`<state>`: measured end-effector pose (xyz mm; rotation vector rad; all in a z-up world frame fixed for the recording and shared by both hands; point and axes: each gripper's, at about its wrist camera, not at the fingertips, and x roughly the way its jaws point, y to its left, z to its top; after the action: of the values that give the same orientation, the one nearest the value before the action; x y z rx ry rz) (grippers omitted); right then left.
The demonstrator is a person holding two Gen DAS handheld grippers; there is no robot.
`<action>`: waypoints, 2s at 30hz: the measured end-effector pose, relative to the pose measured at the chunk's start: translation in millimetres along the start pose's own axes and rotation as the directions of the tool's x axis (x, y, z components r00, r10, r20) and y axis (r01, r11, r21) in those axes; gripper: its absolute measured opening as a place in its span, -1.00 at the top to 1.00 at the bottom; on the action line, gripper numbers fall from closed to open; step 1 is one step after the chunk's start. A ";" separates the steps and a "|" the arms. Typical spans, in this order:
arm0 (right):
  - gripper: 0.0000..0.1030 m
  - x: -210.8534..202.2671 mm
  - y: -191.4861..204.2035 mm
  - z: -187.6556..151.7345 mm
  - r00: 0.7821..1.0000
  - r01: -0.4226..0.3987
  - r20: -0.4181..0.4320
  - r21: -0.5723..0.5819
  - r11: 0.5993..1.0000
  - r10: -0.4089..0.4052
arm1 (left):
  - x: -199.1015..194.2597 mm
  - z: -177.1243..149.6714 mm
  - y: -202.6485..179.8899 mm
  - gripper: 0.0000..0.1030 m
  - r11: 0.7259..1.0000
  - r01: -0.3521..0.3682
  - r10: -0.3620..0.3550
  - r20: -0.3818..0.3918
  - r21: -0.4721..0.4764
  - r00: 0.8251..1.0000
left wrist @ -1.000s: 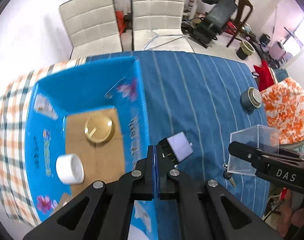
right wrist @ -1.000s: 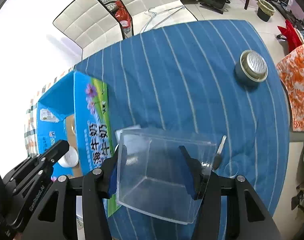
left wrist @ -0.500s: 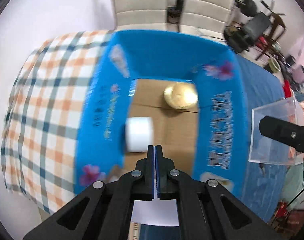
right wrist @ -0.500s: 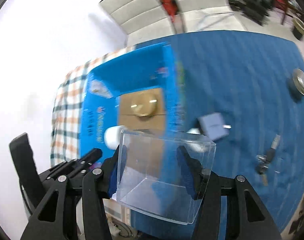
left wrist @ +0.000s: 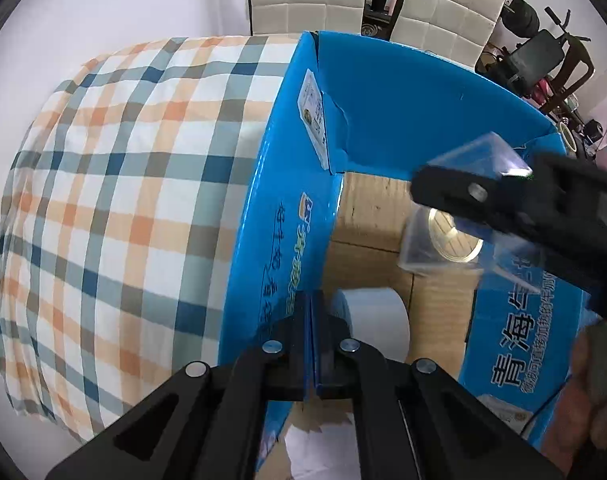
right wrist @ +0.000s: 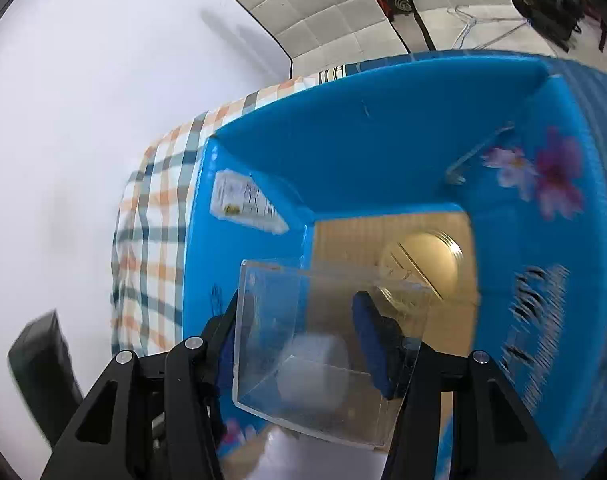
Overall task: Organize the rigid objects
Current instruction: 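Lower the clear box into the blue box with the right gripper while the left gripper releases the charger, then open the right gripper and withdraw both grippers from the blue box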
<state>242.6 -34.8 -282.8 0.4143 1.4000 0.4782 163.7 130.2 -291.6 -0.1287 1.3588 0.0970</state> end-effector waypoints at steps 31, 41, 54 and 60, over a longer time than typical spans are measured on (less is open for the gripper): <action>-0.93 25.0 -23.6 31.6 0.985 -0.170 0.034 0.097 0.981 0.167 | -35.1 21.1 -10.1 -0.60 0.998 -0.055 0.055 0.075 -0.001 0.996; -1.00 -53.3 -14.5 -3.6 0.988 -0.101 0.113 -0.002 0.995 0.101 | -91.0 3.9 -13.8 -0.95 0.997 -0.063 0.067 0.166 -0.033 0.984; -1.00 -220.1 -100.8 -68.8 0.926 0.057 0.375 -0.035 0.998 -0.040 | -124.5 -33.1 -126.5 -0.95 0.992 0.020 -0.046 0.206 0.128 0.978; -1.00 -244.4 -172.4 -86.9 0.922 0.235 0.302 0.065 0.970 -0.244 | -96.5 -47.6 -210.5 -0.95 0.965 0.038 -0.074 0.129 0.259 0.989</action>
<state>143.6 -313.3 -184.9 0.3181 1.1345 0.1833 127.9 -84.5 -199.4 0.0559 1.2168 -0.1159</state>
